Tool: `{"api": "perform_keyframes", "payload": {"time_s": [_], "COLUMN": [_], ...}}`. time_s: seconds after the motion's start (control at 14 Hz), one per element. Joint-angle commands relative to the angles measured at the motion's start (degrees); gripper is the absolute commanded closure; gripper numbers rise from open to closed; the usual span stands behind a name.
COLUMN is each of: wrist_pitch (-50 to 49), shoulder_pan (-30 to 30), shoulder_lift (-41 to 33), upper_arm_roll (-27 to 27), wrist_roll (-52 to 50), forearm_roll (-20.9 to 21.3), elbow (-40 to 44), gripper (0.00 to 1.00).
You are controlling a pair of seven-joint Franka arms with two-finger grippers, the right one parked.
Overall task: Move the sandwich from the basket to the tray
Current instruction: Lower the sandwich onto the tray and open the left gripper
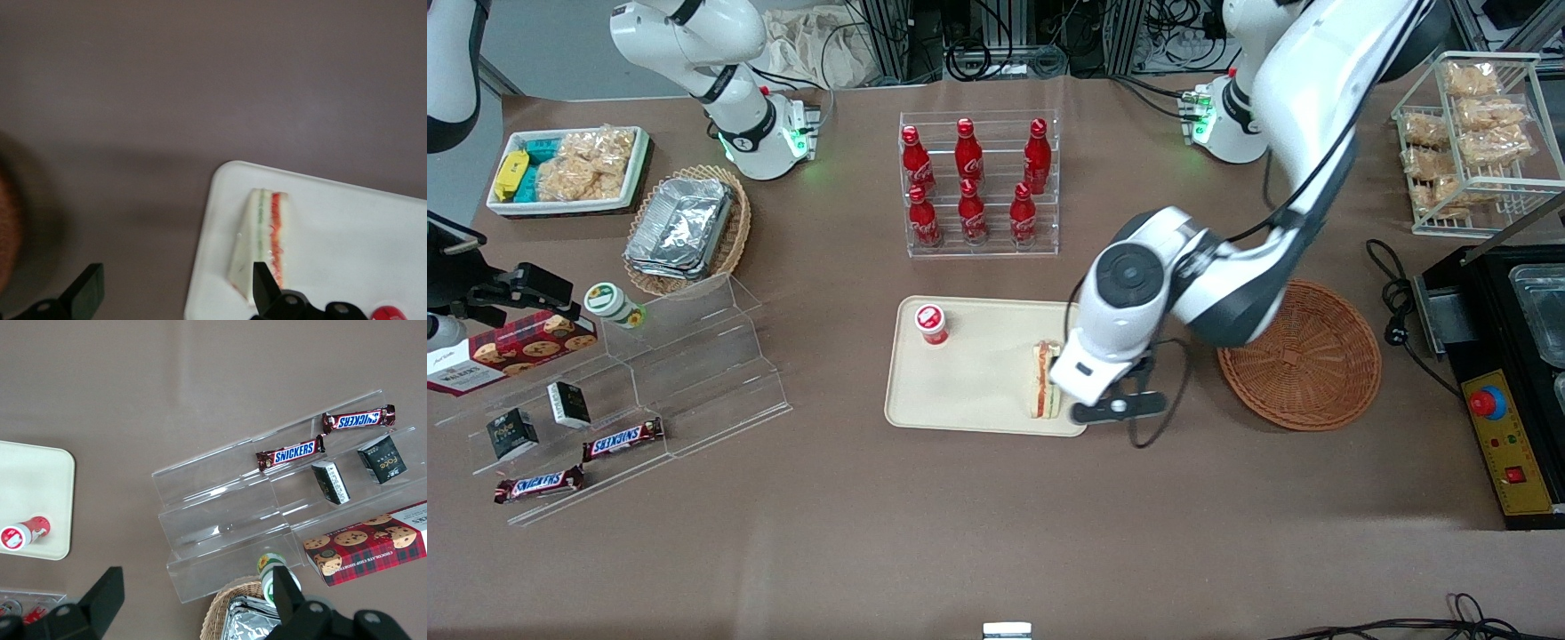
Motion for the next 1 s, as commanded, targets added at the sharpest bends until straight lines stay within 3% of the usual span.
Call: {"api": "perform_keyframes", "payload": {"time_s": [0.0,0.21,0.43,0.64,0.71,0.93], "wrist_pitch": [-4.0,-12.35,-13.78,-15.26,-16.58,-18.61], "shoulder_pan": [6.86,12.85,10.41,3.65,3.29,3.28], "shoulder_lift": [-8.65,-17.35,-27.1,-33.02,-32.85,-30.31], "upper_arm_roll": [-0.07,2.54,16.32,30.3,32.51,32.62], "wrist_roll": [3.75,18.75,34.83,47.86,50.85,57.29], "forearm_roll": [-6.53,-14.7,-23.22,-24.48,-24.48,-23.26], "elbow": [-3.45,-5.29,-11.33,-16.28,-15.41,-10.85], "gripper": [0.0,0.0,0.01,0.01,0.0,0.0]}}
